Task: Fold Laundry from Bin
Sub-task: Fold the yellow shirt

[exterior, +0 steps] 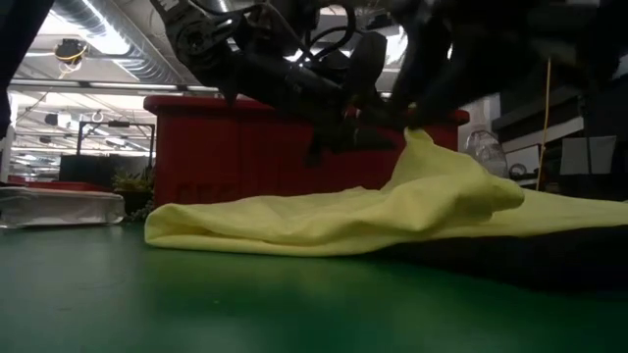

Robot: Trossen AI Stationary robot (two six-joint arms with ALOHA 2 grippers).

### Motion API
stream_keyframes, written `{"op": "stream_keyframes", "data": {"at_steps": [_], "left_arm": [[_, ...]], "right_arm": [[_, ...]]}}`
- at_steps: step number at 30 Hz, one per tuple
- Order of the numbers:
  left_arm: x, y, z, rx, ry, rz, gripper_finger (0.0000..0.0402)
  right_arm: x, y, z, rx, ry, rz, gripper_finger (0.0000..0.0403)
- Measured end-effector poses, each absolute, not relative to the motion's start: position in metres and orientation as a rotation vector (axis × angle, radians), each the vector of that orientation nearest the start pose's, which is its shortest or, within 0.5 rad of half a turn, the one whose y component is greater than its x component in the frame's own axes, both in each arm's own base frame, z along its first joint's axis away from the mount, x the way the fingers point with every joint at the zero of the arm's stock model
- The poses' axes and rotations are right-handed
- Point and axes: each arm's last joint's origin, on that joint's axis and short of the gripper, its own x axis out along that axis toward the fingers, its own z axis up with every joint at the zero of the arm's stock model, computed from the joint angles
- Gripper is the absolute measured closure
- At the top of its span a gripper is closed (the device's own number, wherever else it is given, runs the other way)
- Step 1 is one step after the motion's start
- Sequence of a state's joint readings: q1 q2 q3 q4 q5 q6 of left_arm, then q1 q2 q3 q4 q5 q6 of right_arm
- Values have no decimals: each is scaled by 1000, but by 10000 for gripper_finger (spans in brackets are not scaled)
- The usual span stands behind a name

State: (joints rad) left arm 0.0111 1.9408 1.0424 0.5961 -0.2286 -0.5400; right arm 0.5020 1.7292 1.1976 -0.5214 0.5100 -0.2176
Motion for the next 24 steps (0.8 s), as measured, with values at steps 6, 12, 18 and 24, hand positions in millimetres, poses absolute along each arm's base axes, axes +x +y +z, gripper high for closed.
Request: {"op": "stream_keyframes", "data": {"at_steps": [6, 12, 18, 24], "left_arm": [[405, 30, 170, -530, 248, 241, 259], [400, 41, 179, -514, 257, 254, 264], [396, 41, 188, -462, 280, 253, 281], [378, 40, 201, -417, 428, 275, 289]], "right_arm": [[302, 140, 196, -663, 1164, 87, 267], [287, 131, 193, -663, 1327, 9, 267], [284, 130, 182, -661, 1334, 13, 267], [280, 129, 200, -694, 1416, 21, 267]]}}
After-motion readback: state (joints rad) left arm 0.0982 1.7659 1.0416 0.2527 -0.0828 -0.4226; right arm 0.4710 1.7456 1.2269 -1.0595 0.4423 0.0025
